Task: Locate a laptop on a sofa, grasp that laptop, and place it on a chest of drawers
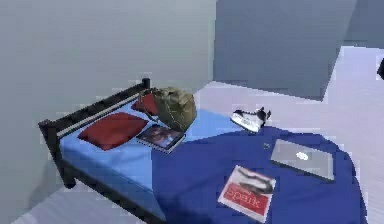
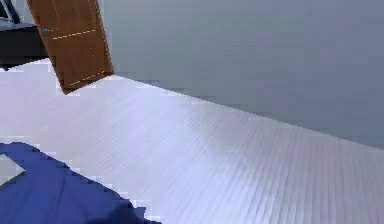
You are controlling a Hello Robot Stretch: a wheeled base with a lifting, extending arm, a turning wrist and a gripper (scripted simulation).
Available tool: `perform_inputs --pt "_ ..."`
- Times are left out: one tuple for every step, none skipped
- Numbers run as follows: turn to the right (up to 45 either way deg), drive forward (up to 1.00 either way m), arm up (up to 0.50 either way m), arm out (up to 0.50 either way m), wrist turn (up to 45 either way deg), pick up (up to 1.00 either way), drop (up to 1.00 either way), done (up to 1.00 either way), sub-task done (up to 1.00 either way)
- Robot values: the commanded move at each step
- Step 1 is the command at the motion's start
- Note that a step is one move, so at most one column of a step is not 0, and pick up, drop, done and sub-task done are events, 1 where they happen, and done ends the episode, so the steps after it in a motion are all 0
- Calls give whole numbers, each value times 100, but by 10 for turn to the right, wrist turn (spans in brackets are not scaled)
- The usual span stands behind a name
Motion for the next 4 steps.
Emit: perform_inputs --pt "-450 0 0 0 0 0 0 0 0" --pt "-450 0 0 0 0 0 0 0 0" --pt "-120 0 0 0 0 0 0 0 0" --pt "0 20 0 0 0 0 0 0 0"
